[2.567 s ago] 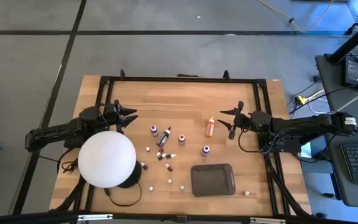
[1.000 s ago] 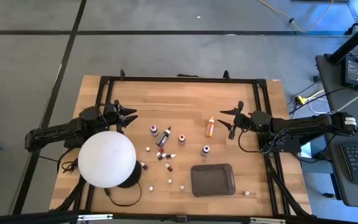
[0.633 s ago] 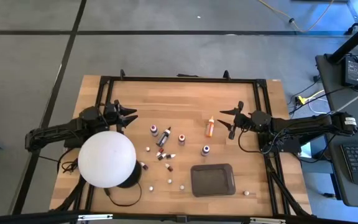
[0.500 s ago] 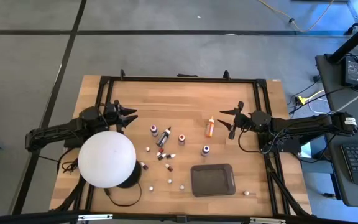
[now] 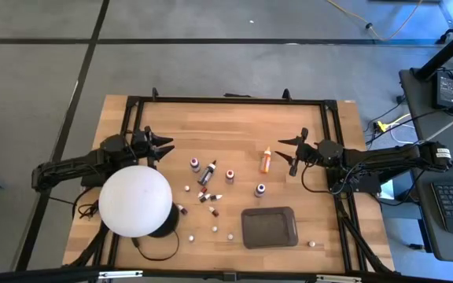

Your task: Pick & Place food coloring

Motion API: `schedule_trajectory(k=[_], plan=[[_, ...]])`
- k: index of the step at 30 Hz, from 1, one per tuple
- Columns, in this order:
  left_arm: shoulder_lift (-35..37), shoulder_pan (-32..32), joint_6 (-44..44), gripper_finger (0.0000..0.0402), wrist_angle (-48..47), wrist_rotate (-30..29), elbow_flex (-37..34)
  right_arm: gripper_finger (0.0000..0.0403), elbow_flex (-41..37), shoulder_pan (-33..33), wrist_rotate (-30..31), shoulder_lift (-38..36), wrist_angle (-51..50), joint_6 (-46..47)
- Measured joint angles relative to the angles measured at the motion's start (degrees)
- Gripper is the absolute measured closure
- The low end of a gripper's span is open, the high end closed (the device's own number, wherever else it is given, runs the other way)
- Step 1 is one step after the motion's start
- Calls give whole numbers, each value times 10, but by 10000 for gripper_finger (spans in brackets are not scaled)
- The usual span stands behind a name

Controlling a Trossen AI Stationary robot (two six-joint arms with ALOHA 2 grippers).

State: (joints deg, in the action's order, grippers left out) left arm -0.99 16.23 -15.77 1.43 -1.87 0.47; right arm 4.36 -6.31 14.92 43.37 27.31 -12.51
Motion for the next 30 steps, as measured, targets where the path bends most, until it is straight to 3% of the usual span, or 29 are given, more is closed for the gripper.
schedule_trajectory(k=[11, 17, 24, 30], plan=[[0, 0, 0, 245, 0, 0, 0, 199, 0, 0, 0, 0, 0, 2], [0, 0, 0, 245, 0, 0, 0, 199, 0, 0, -25, 0, 20, 102], [0, 0, 0, 245, 0, 0, 0, 199, 0, 0, -34, 0, 16, 126], [0, 0, 0, 245, 0, 0, 0, 199, 17, 5, -129, 0, 19, 154]])
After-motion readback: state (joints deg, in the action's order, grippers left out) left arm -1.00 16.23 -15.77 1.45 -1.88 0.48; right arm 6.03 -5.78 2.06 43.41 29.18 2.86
